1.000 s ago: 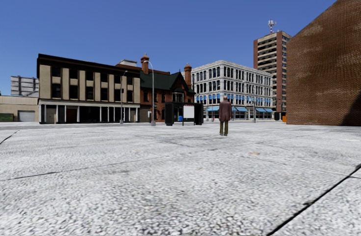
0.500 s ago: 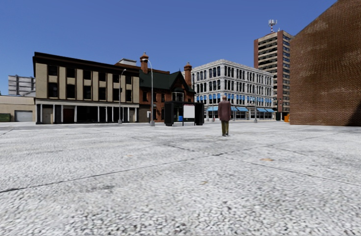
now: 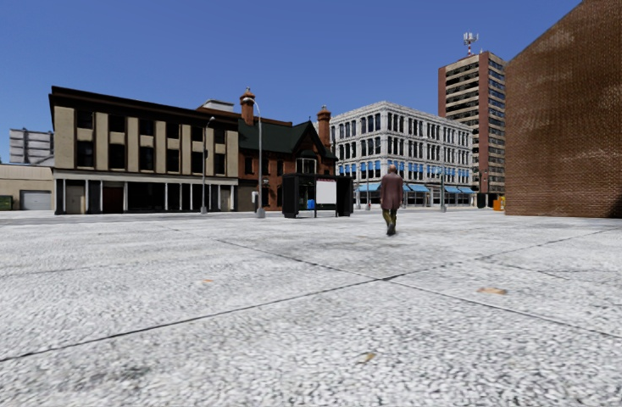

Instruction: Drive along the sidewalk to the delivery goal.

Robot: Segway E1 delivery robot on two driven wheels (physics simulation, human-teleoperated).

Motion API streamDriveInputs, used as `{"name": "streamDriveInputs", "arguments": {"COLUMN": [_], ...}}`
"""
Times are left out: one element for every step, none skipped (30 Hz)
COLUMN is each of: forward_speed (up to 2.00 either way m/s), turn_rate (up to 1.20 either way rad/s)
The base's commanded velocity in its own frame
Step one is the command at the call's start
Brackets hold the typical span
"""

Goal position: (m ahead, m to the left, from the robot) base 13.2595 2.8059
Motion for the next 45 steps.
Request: {"name": "streamDriveInputs", "arguments": {"forward_speed": [1.16,1.16,1.16,1.17,1.18,1.18,1.18,1.18,1.18,1.18,1.18,1.18,1.19,1.19,1.19,1.19,1.19,1.19,1.19,1.19,1.18,1.17,1.17,1.17,1.17,1.17,1.17,1.17,1.17,1.17,1.17,1.17,1.17,1.17,1.17,1.16,1.16,1.15,1.13,1.12,1.12,1.11,1.11,1.11,1.11], "turn_rate": [0.0,0.0,0.0,0.0,0.0,0.0,0.0,0.0,0.0,0.0,0.0,0.0,0.0,0.0,0.01,0.08,0.08,0.2,0.47,0.61,0.69,0.65,0.0,0.0,0.0,0.0,0.0,0.0,0.0,0.0,0.0,0.0,0.48,0.48,0.5,0.06,0.06,0.0,0.0,0.0,0.0,0.0,0.0,0.0,0.1]}}
